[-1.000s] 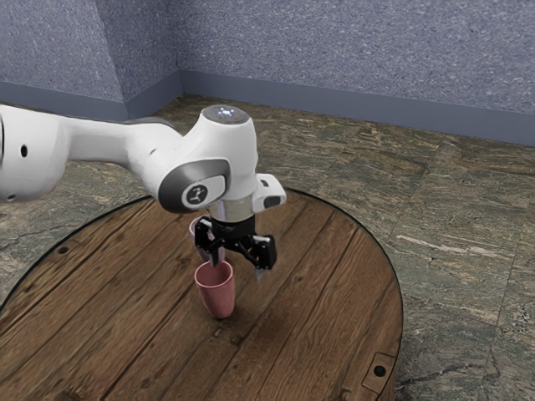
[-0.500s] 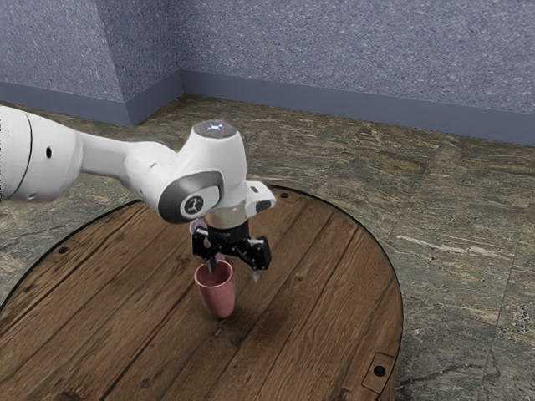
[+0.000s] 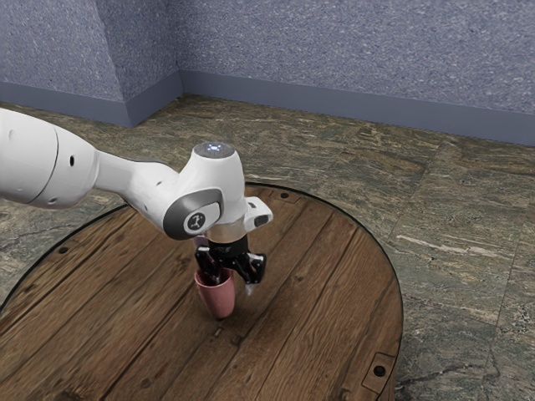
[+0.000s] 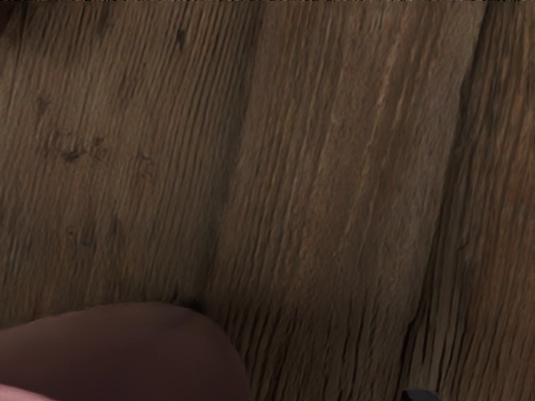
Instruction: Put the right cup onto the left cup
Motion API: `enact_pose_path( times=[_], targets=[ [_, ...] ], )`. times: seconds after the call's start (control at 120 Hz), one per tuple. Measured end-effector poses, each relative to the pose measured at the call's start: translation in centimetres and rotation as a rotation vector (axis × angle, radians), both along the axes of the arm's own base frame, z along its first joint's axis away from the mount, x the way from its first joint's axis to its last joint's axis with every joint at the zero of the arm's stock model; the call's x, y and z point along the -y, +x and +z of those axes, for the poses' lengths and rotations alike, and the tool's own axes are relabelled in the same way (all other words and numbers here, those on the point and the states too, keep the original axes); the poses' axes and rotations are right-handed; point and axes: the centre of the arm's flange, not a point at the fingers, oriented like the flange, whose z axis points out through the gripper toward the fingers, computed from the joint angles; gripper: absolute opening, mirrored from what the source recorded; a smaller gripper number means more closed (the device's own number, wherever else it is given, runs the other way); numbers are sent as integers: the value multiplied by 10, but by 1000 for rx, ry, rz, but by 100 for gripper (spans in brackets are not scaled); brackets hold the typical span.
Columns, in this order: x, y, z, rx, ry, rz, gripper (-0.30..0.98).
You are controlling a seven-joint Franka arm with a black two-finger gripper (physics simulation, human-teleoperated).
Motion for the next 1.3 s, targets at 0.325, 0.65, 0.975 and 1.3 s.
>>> enact_pose_path(
  times=[0.325, 0.65, 0.975, 1.3],
  targets=[
    [0, 1, 1, 11, 15, -21, -3],
    [1, 9, 51, 73, 50, -36, -8],
    [-6, 34, 147, 118, 89, -27, -10],
    [-67, 51, 157, 63, 122, 0, -10]
  ],
)
